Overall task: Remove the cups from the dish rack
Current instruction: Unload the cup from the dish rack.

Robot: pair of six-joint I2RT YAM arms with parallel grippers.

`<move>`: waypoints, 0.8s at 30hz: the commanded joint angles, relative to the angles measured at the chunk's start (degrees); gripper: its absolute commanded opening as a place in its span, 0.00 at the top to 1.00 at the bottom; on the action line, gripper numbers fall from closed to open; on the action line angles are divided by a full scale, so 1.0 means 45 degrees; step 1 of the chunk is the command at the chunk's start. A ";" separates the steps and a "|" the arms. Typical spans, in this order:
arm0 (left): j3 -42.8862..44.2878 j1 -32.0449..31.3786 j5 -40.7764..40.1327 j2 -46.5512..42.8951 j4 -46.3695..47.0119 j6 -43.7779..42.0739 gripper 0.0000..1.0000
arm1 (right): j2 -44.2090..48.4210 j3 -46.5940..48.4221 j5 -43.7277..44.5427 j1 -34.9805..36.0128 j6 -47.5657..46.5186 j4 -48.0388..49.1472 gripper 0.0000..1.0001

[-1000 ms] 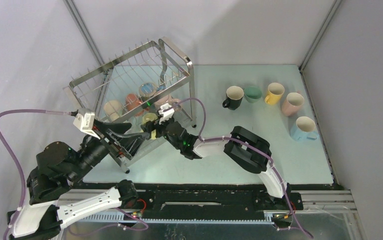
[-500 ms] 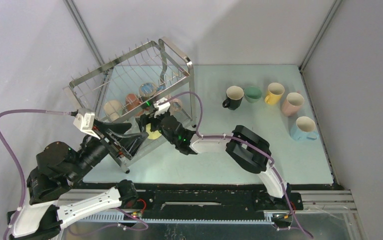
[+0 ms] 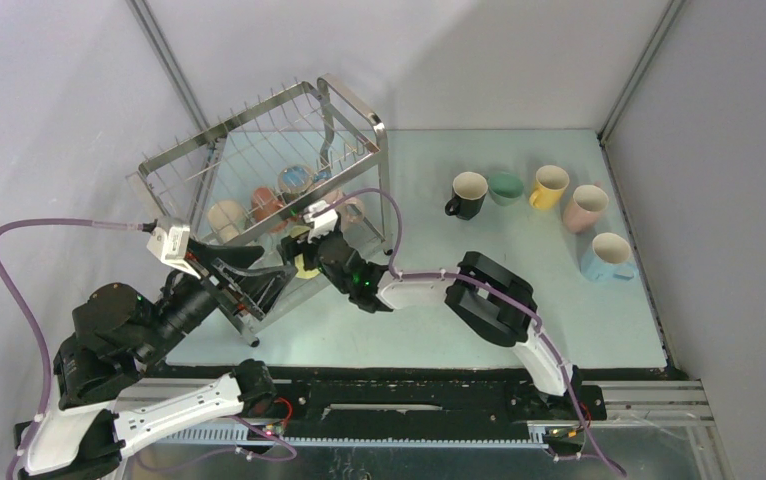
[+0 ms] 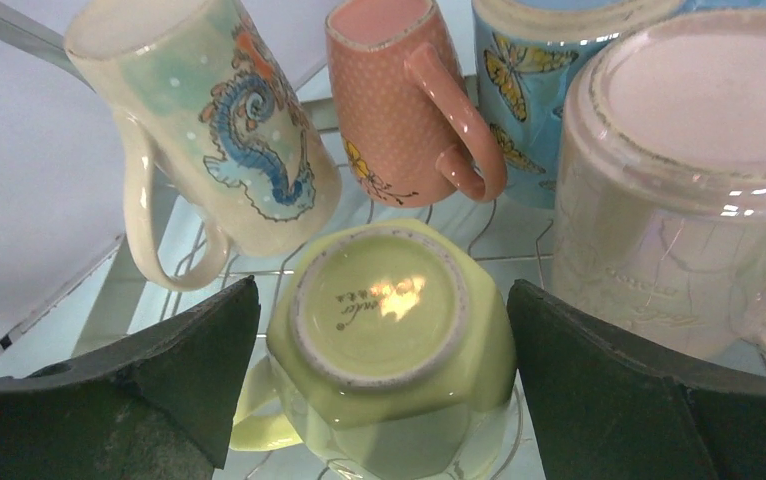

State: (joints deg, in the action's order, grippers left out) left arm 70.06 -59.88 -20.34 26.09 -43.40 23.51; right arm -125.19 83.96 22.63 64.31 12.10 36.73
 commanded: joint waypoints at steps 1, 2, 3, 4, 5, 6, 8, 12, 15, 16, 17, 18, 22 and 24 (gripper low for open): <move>-0.0257 -0.0038 0.0218 0.0106 0.0425 0.0049 0.00 | -0.0375 0.0436 0.0349 0.0191 -0.0235 -0.0091 0.01; -0.0262 -0.0039 0.0229 0.0102 0.0425 0.0045 0.00 | -0.0437 0.0484 0.0350 0.0182 -0.0228 -0.0093 0.01; -0.0275 -0.0047 0.0228 0.0102 0.0425 0.0034 0.00 | -0.0507 0.0551 0.0345 0.0169 -0.0228 -0.0122 0.01; -0.0276 -0.0053 0.0240 0.0111 0.0425 0.0065 0.00 | -0.0561 0.0615 0.0342 0.0162 -0.0230 -0.0165 0.01; -0.0276 -0.0046 0.0242 0.0108 0.0427 0.0069 0.00 | -0.0619 0.0697 0.0329 0.0166 -0.0238 -0.0190 0.02; -0.0294 -0.0043 0.0232 0.0092 0.0425 0.0069 0.00 | -0.0653 0.0741 0.0291 0.0145 -0.0212 -0.0193 0.03; -0.0314 -0.0062 0.0199 0.0073 0.0425 0.0084 0.00 | -0.0697 0.0755 0.0275 0.0142 -0.0152 -0.0096 0.04; -0.0397 -0.0045 0.0174 0.0047 0.0405 0.0126 0.00 | -0.0651 0.0748 0.0150 0.0076 0.0126 -0.0039 0.14; -0.0432 -0.0053 0.0149 0.0024 0.0406 0.0137 0.00 | -0.0473 0.0596 0.0056 0.0016 0.0569 0.0032 0.30; -0.0433 -0.0044 0.0145 0.0024 0.0406 0.0146 0.00 | -0.0381 0.0509 0.0032 -0.0004 0.0675 0.0103 0.37; -0.0450 -0.0042 0.0142 0.0040 0.0405 0.0147 0.00 | -0.0250 0.0432 0.0003 -0.0013 0.0767 0.0149 0.42; -0.0476 -0.0042 0.0125 0.0033 0.0405 0.0147 0.00 | -0.0172 0.0371 -0.0008 -0.0010 0.0817 0.0189 0.47; -0.0592 -0.0038 0.0128 0.0035 0.0425 0.0186 0.00 | 0.0304 0.0147 0.0057 0.0010 0.0946 0.0296 0.64; -0.0672 -0.0040 0.0098 -0.0004 0.0444 0.0201 0.00 | 0.0632 -0.0097 0.0061 0.0010 0.1071 0.0496 0.68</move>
State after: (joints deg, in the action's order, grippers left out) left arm 68.38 -59.88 -20.32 26.09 -42.87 23.97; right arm -127.17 85.32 22.61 64.12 14.66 37.12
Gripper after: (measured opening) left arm 0.996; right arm 0.859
